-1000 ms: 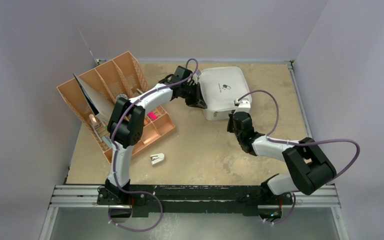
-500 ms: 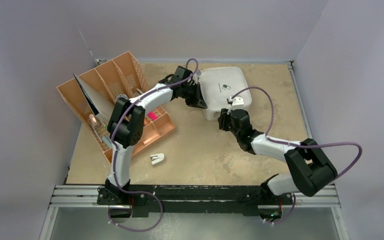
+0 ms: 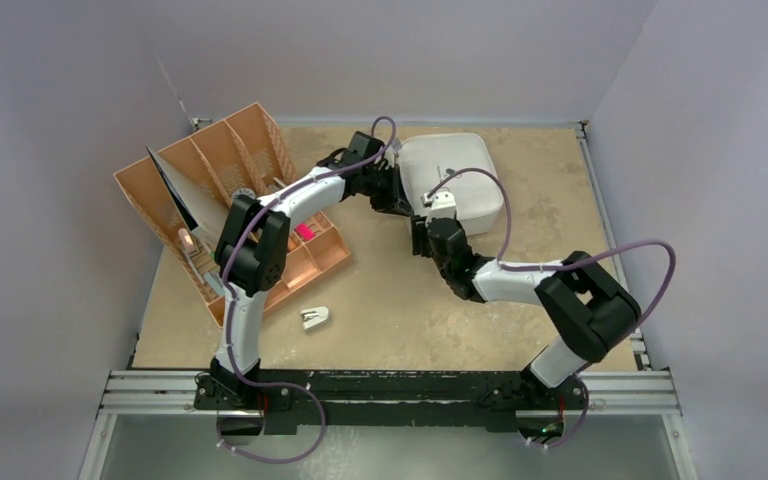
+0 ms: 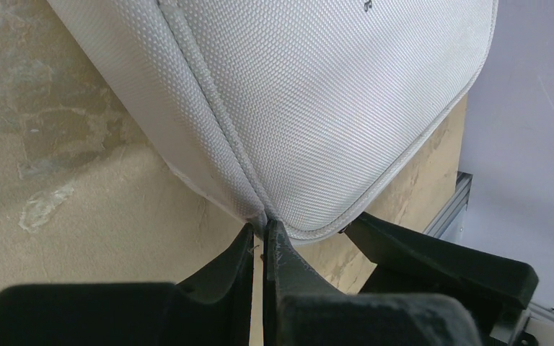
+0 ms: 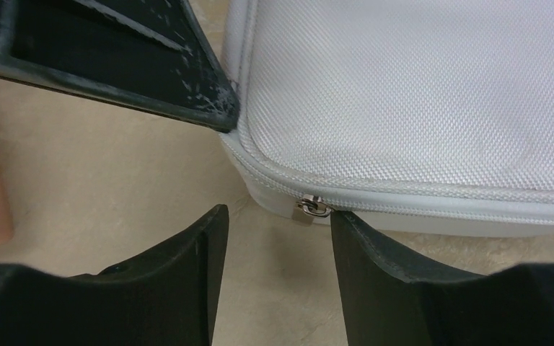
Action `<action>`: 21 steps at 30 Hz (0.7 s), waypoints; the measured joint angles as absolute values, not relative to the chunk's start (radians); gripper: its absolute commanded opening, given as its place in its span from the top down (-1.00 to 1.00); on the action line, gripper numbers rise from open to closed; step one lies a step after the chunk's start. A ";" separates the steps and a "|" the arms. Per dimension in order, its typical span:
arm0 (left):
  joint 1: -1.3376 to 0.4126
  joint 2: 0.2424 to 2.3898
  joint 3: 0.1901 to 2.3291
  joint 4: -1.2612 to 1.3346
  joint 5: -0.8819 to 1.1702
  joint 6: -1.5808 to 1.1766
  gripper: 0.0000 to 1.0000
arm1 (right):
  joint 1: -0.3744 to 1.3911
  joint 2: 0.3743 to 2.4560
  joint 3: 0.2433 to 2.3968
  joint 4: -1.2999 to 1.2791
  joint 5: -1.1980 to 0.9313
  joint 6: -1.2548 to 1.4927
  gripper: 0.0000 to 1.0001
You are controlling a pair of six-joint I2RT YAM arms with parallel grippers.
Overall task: Organize the medicine kit
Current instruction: Zip the medicine box at the center of the board.
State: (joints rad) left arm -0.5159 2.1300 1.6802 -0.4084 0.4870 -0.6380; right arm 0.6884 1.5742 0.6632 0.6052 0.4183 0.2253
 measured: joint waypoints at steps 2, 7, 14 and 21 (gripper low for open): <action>-0.514 2.130 1.680 -0.405 0.485 -0.635 1.00 | 0.698 1.612 0.666 0.636 0.460 0.204 0.08; -0.513 2.130 1.677 -0.392 0.475 -0.632 1.00 | 0.699 1.649 0.670 0.669 0.509 0.142 0.61; -0.512 2.130 1.676 -0.388 0.474 -0.631 1.00 | 0.699 1.648 0.665 0.686 0.529 0.115 1.00; -0.513 2.130 1.676 -0.389 0.470 -0.624 1.00 | 0.681 1.597 0.599 0.721 0.499 0.159 1.00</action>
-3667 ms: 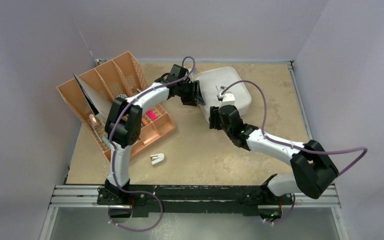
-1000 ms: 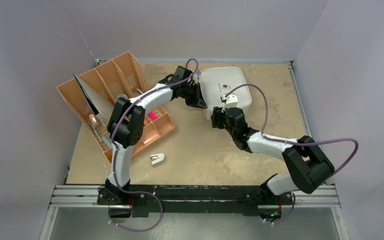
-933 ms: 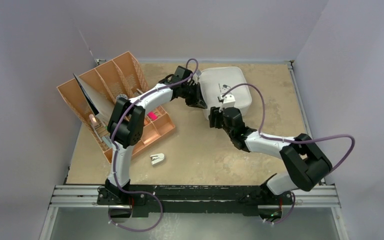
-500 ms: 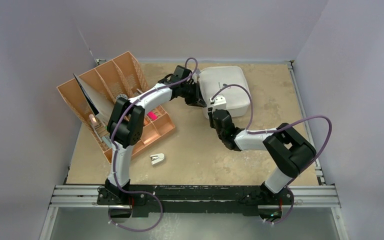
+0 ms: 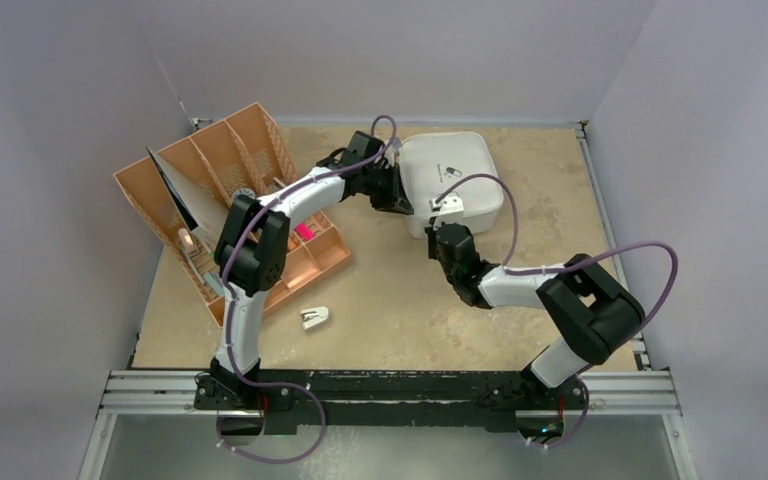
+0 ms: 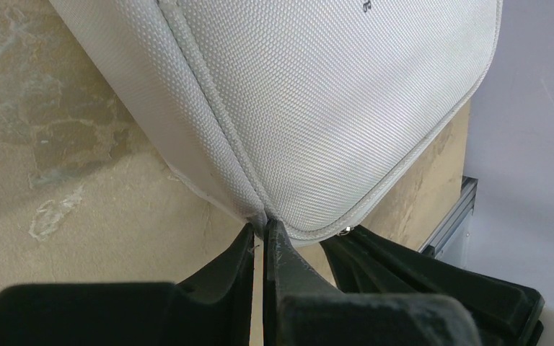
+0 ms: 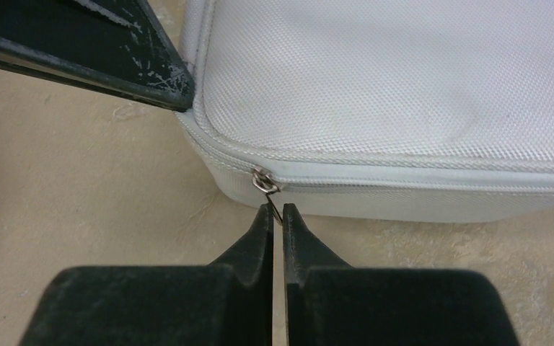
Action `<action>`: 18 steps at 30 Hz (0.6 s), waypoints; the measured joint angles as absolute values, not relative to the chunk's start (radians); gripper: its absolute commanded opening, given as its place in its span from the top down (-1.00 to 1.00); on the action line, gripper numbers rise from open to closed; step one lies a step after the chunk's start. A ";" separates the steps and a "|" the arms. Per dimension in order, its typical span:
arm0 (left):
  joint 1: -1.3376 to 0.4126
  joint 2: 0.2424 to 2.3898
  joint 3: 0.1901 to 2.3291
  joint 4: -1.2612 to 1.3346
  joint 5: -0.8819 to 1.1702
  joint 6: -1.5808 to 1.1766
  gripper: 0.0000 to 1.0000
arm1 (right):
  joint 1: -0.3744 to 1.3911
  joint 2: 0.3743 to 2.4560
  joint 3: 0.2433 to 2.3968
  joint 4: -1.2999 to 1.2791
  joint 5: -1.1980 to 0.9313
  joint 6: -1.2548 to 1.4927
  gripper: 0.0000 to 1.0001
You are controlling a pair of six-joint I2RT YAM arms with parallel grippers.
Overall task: Organize the medicine kit
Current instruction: Zip the medicine box at the center of the board.
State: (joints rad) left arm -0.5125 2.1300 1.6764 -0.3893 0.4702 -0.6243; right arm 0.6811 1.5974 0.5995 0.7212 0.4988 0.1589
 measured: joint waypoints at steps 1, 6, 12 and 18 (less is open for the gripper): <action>-0.513 2.130 1.677 -0.390 0.470 -0.624 1.00 | 0.673 1.584 0.587 0.724 0.486 0.170 1.00; -0.517 2.130 1.678 -0.389 0.464 -0.624 1.00 | 0.630 1.546 0.554 0.732 0.417 0.209 1.00; -0.519 2.130 1.678 -0.389 0.461 -0.624 1.00 | 0.587 1.524 0.534 0.739 0.347 0.230 1.00; -0.519 2.130 1.679 -0.391 0.458 -0.618 1.00 | 0.510 1.507 0.501 0.746 0.352 0.235 1.00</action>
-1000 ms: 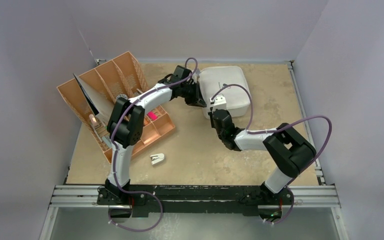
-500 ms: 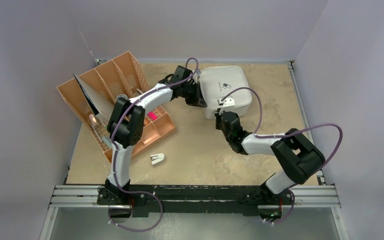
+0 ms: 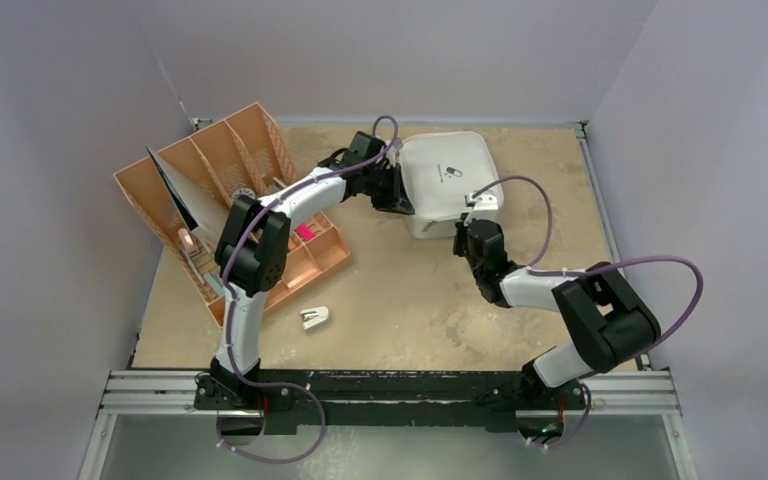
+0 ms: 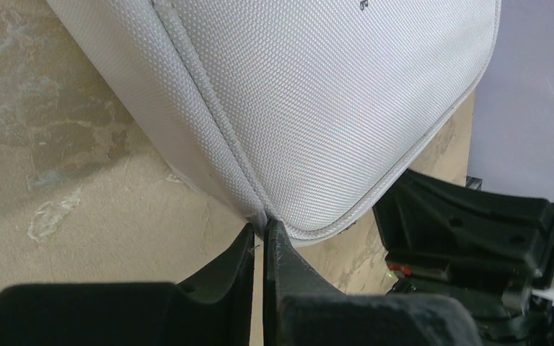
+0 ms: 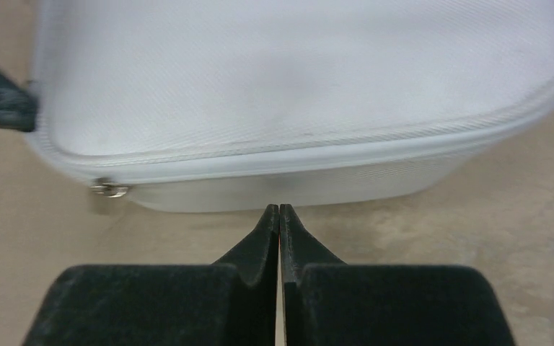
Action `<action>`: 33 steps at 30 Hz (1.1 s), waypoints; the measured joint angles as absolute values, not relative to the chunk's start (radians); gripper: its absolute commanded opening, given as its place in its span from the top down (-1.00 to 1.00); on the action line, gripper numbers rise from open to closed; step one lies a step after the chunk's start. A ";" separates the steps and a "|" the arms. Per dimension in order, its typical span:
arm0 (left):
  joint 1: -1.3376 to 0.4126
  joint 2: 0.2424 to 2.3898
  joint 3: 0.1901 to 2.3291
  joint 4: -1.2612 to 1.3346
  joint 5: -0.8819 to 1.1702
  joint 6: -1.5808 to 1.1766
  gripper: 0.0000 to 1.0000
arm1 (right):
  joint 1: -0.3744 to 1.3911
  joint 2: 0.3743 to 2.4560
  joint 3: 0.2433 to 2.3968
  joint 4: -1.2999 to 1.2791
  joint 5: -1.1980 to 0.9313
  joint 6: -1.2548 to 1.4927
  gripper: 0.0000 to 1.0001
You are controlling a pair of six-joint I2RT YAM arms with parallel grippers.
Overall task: Organize the medicine kit
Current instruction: Zip the medicine box at the center of the board.
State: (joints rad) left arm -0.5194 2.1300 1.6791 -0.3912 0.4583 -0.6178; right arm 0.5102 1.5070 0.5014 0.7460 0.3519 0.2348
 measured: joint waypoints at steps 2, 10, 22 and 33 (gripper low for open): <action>-0.519 2.130 1.681 -0.394 0.457 -0.616 1.00 | 0.479 1.507 0.489 0.739 0.360 0.234 1.00; -0.519 2.130 1.685 -0.402 0.453 -0.615 1.00 | 0.471 1.486 0.486 0.724 0.336 0.236 0.61; -0.519 2.130 1.685 -0.400 0.456 -0.616 1.00 | 0.576 1.364 0.587 0.518 0.270 0.295 -0.16; -0.519 2.130 1.683 -0.397 0.458 -0.616 1.00 | 0.644 1.488 0.772 0.305 0.376 0.426 -0.20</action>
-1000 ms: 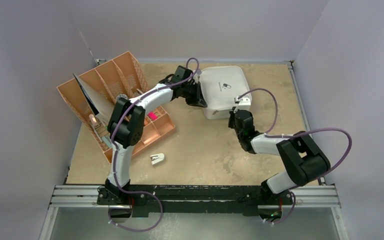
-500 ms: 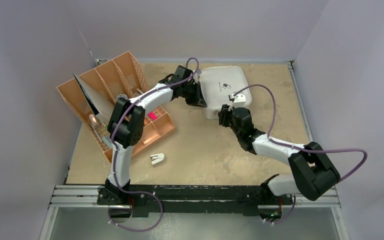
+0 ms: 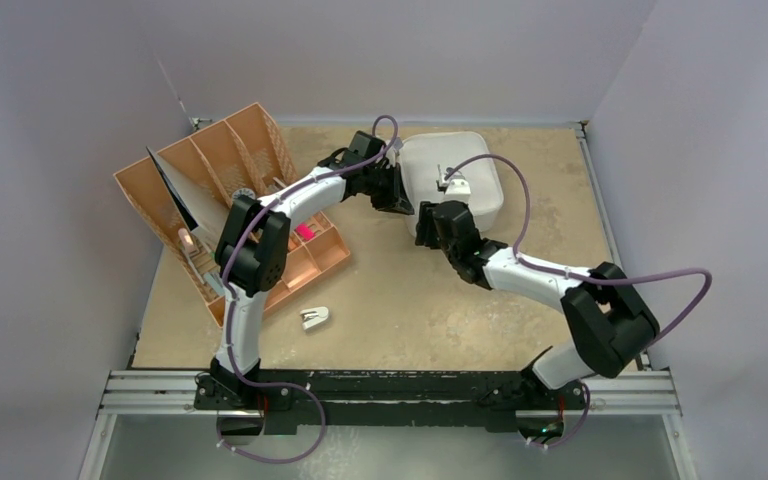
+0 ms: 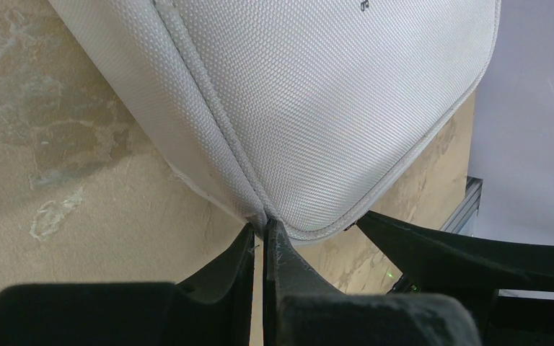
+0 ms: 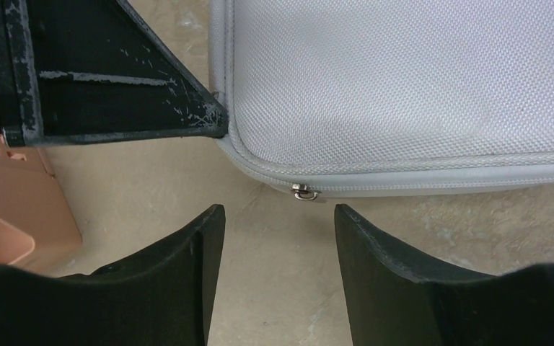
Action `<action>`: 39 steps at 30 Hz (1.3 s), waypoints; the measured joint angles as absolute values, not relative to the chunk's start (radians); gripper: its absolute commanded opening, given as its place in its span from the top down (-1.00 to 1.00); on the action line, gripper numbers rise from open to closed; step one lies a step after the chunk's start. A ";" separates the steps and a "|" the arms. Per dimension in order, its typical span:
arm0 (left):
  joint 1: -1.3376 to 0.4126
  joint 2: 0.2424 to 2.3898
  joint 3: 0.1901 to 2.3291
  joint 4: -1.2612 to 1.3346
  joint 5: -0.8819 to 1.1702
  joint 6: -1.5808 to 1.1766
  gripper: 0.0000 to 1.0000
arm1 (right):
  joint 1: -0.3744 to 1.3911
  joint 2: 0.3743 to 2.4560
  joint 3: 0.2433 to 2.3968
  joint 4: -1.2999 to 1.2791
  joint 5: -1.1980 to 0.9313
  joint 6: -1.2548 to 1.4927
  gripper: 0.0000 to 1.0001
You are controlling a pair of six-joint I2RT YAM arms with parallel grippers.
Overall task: Organize the medicine kit
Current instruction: Zip the medicine box at the center of the board.
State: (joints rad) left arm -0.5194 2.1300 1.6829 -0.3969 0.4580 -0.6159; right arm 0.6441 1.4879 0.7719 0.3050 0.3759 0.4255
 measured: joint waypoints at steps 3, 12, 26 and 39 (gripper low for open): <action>-0.519 2.130 1.683 -0.397 0.459 -0.616 1.00 | 0.657 1.507 0.804 0.273 0.418 0.453 -0.19; -0.518 2.128 1.675 -0.386 0.464 -0.616 1.00 | 0.663 1.577 0.854 0.237 0.506 0.467 0.05; -0.517 2.123 1.662 -0.372 0.463 -0.616 1.00 | 0.667 1.586 0.854 0.242 0.535 0.406 0.67; -0.517 2.122 1.662 -0.373 0.463 -0.616 1.00 | 0.669 1.586 0.837 0.275 0.541 0.373 1.00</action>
